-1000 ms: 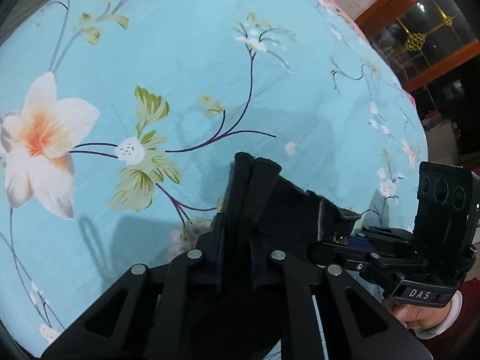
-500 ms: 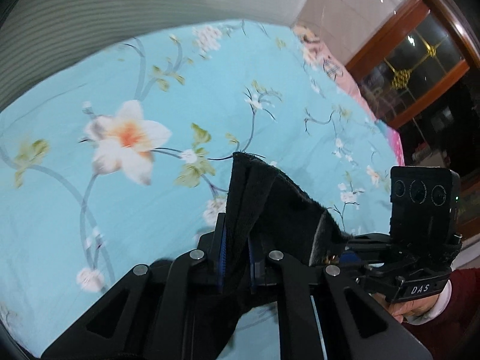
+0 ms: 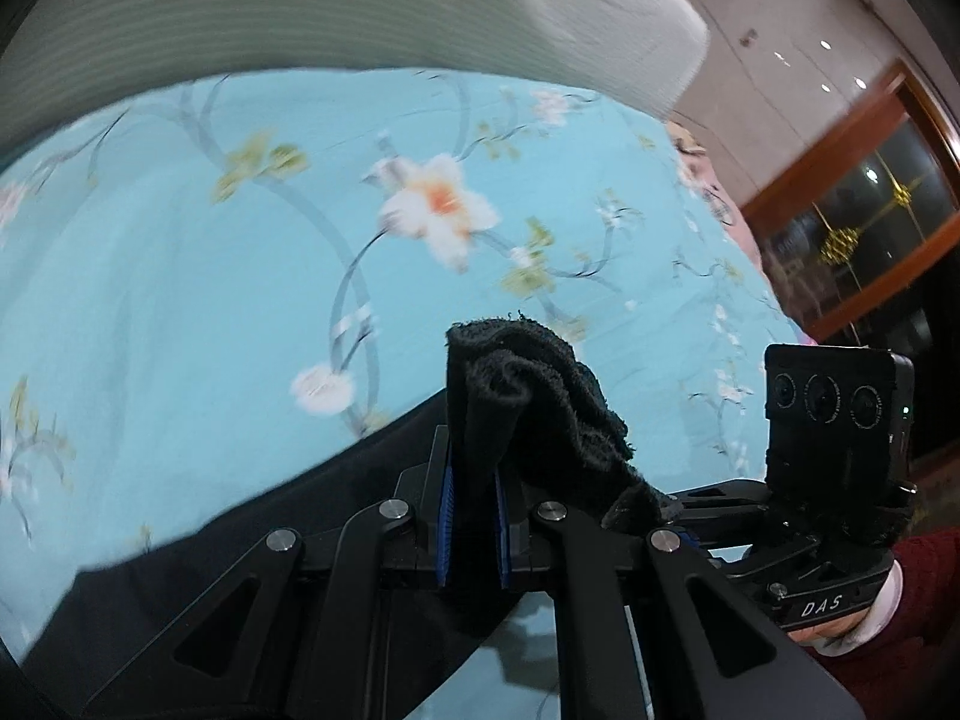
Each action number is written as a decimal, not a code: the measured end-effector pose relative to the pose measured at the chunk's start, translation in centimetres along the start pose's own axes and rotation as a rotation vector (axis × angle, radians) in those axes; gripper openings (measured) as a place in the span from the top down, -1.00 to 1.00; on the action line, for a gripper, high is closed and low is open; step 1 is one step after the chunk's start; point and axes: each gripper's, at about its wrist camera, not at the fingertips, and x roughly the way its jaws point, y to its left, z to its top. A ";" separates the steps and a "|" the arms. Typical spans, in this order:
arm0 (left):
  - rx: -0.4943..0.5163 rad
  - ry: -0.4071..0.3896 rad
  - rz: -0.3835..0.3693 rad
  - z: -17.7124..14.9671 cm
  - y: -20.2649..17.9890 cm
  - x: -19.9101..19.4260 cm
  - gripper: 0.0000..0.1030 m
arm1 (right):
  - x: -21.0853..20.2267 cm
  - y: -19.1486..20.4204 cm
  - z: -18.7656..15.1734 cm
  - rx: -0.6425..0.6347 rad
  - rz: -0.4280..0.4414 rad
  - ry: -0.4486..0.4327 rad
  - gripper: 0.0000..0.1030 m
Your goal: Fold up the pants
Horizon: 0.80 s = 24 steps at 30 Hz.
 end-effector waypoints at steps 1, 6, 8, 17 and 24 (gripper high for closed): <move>-0.013 0.002 0.010 -0.6 0.6 0.0 0.81 | 0.7 0.0 -0.2 -0.004 -0.003 0.016 0.74; -0.071 0.009 0.060 -3.0 3.2 0.2 0.81 | 3.8 0.2 -0.8 -0.021 -0.026 0.095 0.74; -0.091 0.013 0.082 -3.9 4.0 0.3 0.80 | 4.8 0.2 -1.1 -0.028 -0.035 0.125 0.74; -0.270 0.038 0.184 -8.8 7.5 0.4 0.81 | 8.9 0.1 -2.9 -0.049 -0.102 0.269 0.44; -0.430 -0.039 0.191 -12.3 9.6 -3.7 0.77 | 10.3 2.4 -3.3 -0.107 -0.080 0.322 0.13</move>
